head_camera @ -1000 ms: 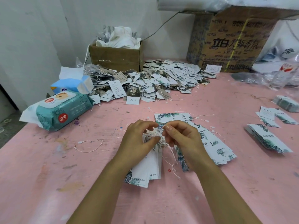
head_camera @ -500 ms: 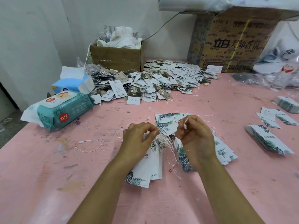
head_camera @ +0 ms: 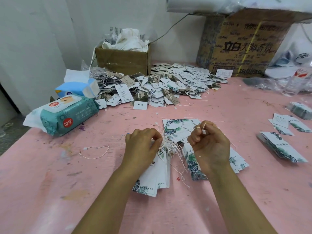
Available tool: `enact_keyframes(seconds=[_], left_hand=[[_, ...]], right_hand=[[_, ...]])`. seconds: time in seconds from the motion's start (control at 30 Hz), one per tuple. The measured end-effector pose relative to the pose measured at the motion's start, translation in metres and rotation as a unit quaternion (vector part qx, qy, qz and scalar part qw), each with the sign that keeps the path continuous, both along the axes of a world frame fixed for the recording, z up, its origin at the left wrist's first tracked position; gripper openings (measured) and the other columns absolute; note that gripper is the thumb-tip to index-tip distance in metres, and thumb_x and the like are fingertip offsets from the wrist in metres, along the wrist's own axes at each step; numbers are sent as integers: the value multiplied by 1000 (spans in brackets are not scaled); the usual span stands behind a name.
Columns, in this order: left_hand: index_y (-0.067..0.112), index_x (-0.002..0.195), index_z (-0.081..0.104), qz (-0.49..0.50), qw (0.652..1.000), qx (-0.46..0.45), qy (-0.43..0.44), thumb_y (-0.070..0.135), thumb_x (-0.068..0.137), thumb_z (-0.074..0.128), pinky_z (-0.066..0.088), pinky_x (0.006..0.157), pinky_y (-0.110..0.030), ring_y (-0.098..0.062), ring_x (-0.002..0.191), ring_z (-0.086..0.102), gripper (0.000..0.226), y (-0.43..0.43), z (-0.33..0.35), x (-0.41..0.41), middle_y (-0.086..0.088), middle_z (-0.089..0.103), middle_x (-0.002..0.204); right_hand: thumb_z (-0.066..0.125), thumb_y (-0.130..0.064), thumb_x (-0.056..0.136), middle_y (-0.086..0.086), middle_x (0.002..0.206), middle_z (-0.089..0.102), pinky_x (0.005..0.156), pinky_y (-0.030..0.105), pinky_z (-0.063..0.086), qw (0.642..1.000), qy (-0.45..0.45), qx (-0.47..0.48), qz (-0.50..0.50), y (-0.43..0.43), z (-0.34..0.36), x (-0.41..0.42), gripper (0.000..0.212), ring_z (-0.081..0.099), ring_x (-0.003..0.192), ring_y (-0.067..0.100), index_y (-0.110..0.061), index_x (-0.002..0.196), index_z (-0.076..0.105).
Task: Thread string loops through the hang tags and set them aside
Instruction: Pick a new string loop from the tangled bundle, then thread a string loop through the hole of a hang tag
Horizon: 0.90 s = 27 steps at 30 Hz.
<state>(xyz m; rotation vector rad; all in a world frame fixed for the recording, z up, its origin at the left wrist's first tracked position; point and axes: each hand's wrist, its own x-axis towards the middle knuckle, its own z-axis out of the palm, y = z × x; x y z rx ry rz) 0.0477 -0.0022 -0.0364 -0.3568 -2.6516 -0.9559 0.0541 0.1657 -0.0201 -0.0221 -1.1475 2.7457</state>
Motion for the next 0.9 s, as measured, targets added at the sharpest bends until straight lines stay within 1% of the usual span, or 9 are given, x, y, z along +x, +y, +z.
enact_keyframes(seconds=[0.07,0.17,0.23,0.3,0.37,0.47,0.6,0.73,0.9], left_hand=[[31,84,55,-9,998,54,10,25,92,54,18,75,-26,-13,94,48,10,0,3,2,19,55,85],[30,82,56,-40,988,150,25,16,90,59,32,83,-32,-12,90,49,16,2,8,5,19,57,85],[28,82,58,-55,982,178,39,11,88,61,37,81,-26,-12,87,51,18,3,11,7,19,57,85],[27,83,59,-61,977,199,49,8,86,63,34,76,-11,-7,84,51,20,3,12,8,19,58,85],[31,82,59,-62,973,217,50,8,86,63,30,72,-4,0,83,50,24,4,13,8,20,60,85],[37,83,58,-70,971,225,33,9,87,62,30,71,-3,3,83,50,29,5,12,9,20,62,84],[29,86,62,-78,983,164,13,10,87,62,34,73,-8,-5,85,51,19,6,10,8,17,60,79],[19,89,68,-90,990,102,35,13,87,63,35,74,-23,-12,82,49,8,7,9,8,22,54,73],[19,91,69,-102,988,109,48,19,87,64,36,77,-30,-13,82,48,7,8,10,9,21,55,75]], right_hand=[[43,2,85,-1,52,49,43,20,35,989,-26,135,-47,2,-2,-1,27,40,47,12,-13,63,50],[50,3,86,-4,68,51,52,16,39,911,-33,401,-87,-2,-8,0,23,45,56,7,-15,90,65],[55,1,84,-4,96,47,72,14,42,839,-30,538,-76,-6,-14,0,38,50,81,6,-20,116,60],[57,-3,83,-4,113,37,94,23,35,782,-12,619,-70,-8,-18,1,53,41,109,14,-26,130,49],[60,-7,82,-6,117,39,94,21,30,784,26,619,-47,-9,-17,3,58,37,115,12,-32,132,46],[60,-23,76,-12,108,58,78,10,39,831,78,550,21,-13,-15,6,48,51,97,0,-35,122,53],[63,-16,87,-10,85,69,72,19,50,852,101,514,15,-18,-17,7,17,63,81,3,-28,100,65],[59,-18,89,-12,58,61,59,23,44,819,99,564,-34,-14,-20,4,17,55,58,2,-28,78,65],[56,-14,91,-7,51,48,52,24,34,846,87,525,-44,-16,-19,4,26,41,51,5,-29,70,61]])
